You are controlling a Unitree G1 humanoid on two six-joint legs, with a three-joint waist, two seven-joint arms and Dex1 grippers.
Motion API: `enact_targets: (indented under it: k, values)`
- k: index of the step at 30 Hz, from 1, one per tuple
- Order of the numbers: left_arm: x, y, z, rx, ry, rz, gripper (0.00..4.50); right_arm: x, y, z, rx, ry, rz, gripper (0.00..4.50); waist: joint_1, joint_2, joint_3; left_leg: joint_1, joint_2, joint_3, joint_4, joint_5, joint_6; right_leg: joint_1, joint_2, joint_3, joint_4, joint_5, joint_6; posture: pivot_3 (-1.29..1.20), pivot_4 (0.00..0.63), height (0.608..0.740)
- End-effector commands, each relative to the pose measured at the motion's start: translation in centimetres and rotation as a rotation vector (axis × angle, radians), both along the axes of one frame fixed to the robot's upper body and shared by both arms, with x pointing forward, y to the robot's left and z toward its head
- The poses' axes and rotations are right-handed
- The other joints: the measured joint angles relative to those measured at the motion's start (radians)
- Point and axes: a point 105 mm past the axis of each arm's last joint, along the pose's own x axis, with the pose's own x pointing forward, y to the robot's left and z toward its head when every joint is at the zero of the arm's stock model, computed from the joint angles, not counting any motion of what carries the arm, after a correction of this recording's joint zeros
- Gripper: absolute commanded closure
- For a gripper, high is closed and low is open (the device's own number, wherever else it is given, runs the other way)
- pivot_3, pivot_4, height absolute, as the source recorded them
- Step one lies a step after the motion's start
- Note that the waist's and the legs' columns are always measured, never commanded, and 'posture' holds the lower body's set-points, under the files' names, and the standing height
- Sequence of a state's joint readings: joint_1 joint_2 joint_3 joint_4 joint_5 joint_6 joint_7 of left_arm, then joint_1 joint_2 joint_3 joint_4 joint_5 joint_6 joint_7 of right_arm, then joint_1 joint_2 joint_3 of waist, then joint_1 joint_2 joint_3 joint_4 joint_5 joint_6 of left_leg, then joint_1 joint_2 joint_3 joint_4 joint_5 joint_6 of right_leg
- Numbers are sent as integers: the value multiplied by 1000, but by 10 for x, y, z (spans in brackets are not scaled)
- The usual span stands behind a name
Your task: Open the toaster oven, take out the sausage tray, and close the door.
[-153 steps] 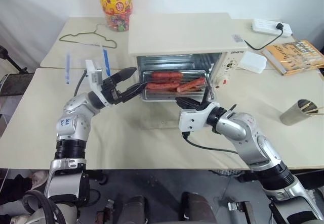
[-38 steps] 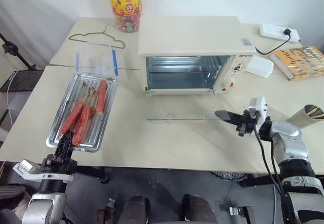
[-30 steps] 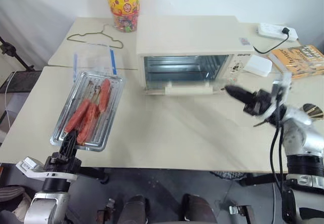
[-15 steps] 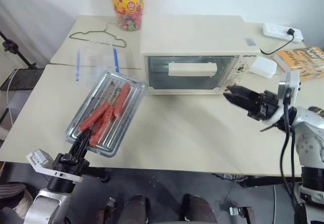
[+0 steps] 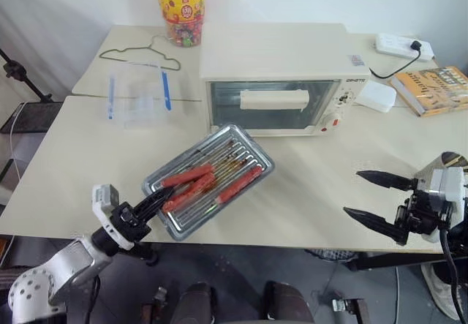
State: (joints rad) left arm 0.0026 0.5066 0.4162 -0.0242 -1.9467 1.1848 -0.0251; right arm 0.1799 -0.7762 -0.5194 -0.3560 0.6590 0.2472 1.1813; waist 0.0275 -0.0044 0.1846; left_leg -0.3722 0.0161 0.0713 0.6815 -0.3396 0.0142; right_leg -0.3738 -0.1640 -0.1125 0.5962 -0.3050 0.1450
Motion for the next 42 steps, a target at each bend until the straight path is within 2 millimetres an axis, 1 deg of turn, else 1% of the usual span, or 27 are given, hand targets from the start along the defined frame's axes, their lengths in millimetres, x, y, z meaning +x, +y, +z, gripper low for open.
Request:
enact_targets:
  k: [1, 2, 4, 5, 6, 7, 12, 14, 15, 17, 18, 21, 24, 28, 30, 31, 34, 35, 38, 40, 41, 42]
  values:
    - [7, -13, 8, -31, -12, -105, 4500, -7, 0, 12, -11, -69, -22, 33, -1, 0, 0, 0, 0, 0, 0, 0, 0, 0, 0, 0, 0, 0, 0, 0, 150, 740]
    - [9, -15, 8, -33, -11, -120, 4500, -8, -1, 12, -11, -68, -28, 33, -1, 0, 0, 0, 0, 0, 0, 0, 0, 0, 0, 0, 0, 0, 0, 0, 150, 740]
    - [24, -34, 12, -19, 6, -211, 4500, -19, -10, 5, -29, -49, -75, 33, 2, 0, 0, 0, 0, 0, 0, 0, 0, 0, 0, 0, 0, 0, 0, 0, 150, 740]
    - [30, -41, 13, -8, 15, -247, 4500, -24, -14, 3, -37, -40, -95, 33, 16, 0, 0, 0, 0, 0, -1, 0, 0, 0, 0, 0, 0, 0, 0, 0, 150, 740]
    - [35, -51, 14, 16, 28, -286, 4500, -28, -18, 1, -39, -33, -117, 33, 22, 0, 0, -1, -1, -3, 0, 1, -1, 0, 0, -1, 1, 0, 0, 0, 150, 740]
    - [39, -56, 15, 31, 38, -309, 4500, -31, -19, 0, -39, -30, -129, 33, 27, 0, 0, -1, -1, -3, 0, 1, -1, -1, 0, -1, 1, 0, 0, 0, 150, 740]
    - [53, -75, 9, 119, 94, -372, 4500, -47, -22, -2, -45, -23, -161, 33, 17, 0, 0, 0, -2, 1, 0, 1, -1, 0, 0, 4, -1, 2, 3, 0, 150, 740]
    - [56, -82, 8, 154, 96, -409, 4500, -51, -23, -2, -51, -20, -175, 33, 19, 0, 0, 1, -1, 1, -1, 1, -1, 0, 1, 4, -1, 2, 3, 0, 150, 740]
    - [57, -84, 6, 165, 106, -412, 4500, -53, -23, -2, -51, -19, -182, 33, 19, 0, 0, 1, -1, 1, -1, 1, -1, 0, 1, 4, -1, 2, 3, 0, 150, 740]
    - [69, -92, -4, 227, 139, -388, 4500, -60, -23, -2, -56, -15, -200, 33, 31, 0, 0, 1, -1, 2, -1, 1, -1, 0, 1, 4, 0, 2, 3, 0, 150, 740]
    - [72, -96, -6, 244, 146, -395, 4500, -63, -23, -2, -56, -13, -207, 33, 32, 1, 0, 1, -2, 2, 0, 1, -1, 0, 1, 5, -1, 2, 3, 0, 150, 740]
    - [76, -106, -11, 276, 150, -424, 4500, -70, -23, -1, -59, -8, -217, 33, 50, 2, -1, 1, -3, 2, 0, 2, -1, 1, 0, 5, -3, 2, 4, 0, 150, 740]
    - [79, -114, -15, 307, 160, -440, 4500, -73, -21, 0, -59, -7, -224, 33, 53, 3, -2, 2, -3, 3, 0, 2, -1, 1, 0, 6, -5, 3, 5, 0, 150, 740]
    - [78, -122, -19, 358, 163, -494, 4500, -74, -19, 2, -59, -10, -224, 33, 56, 4, -3, 2, -4, 2, 0, 1, -1, 1, -1, 6, -5, 3, 5, 0, 150, 740]
    - [81, -126, -21, 404, 153, -501, 3865, -72, -18, 3, -56, -12, -223, 0, 58, 4, -3, 2, -4, 2, 0, 1, -1, 1, -1, 6, -5, 3, 6, 0, 150, 740]
    - [84, -127, -21, 410, 147, -493, 3652, -70, -17, 3, -54, -12, -222, 0, 58, 4, -3, 1, -4, 2, 0, 1, -1, 1, -1, 6, -5, 3, 6, 0, 150, 740]
    - [88, -129, -17, 412, 119, -491, 2675, -68, -14, 4, -49, -15, -217, 0, 56, 4, -3, 1, -4, 2, 0, 1, -1, 1, -1, 6, -5, 3, 6, 0, 150, 740]
    - [89, -129, -17, 413, 113, -485, 2453, -67, -13, 4, -48, -15, -217, 0, 55, 4, -3, 1, -4, 2, -1, 1, -1, 1, -1, 6, -5, 3, 6, 0, 150, 740]
    - [90, -126, -11, 428, 69, -482, 1564, -63, -12, 3, -44, -15, -212, 0, 51, 4, -3, 0, -4, 2, -1, 1, -1, 1, -1, 5, -4, 4, 7, 0, 150, 740]
    - [89, -120, -11, 499, 9, -486, 1032, -61, -10, 2, -43, -13, -205, 0, 48, 4, -3, 0, -4, 3, -1, 1, -1, 1, -1, 5, -4, 4, 7, 0, 150, 740]
    - [88, -118, -11, 531, -20, -489, 697, -60, -10, 2, -43, -12, -201, 0, 46, 3, -2, 0, -4, 3, -1, 1, -1, 1, -1, 5, -4, 4, 7, 0, 150, 740]
    - [88, -112, -11, 578, -60, -484, 418, -59, -9, 1, -43, -10, -192, 0, 44, 3, -2, 0, -3, 3, -1, 1, -1, 1, 0, 5, -4, 4, 7, 0, 150, 740]
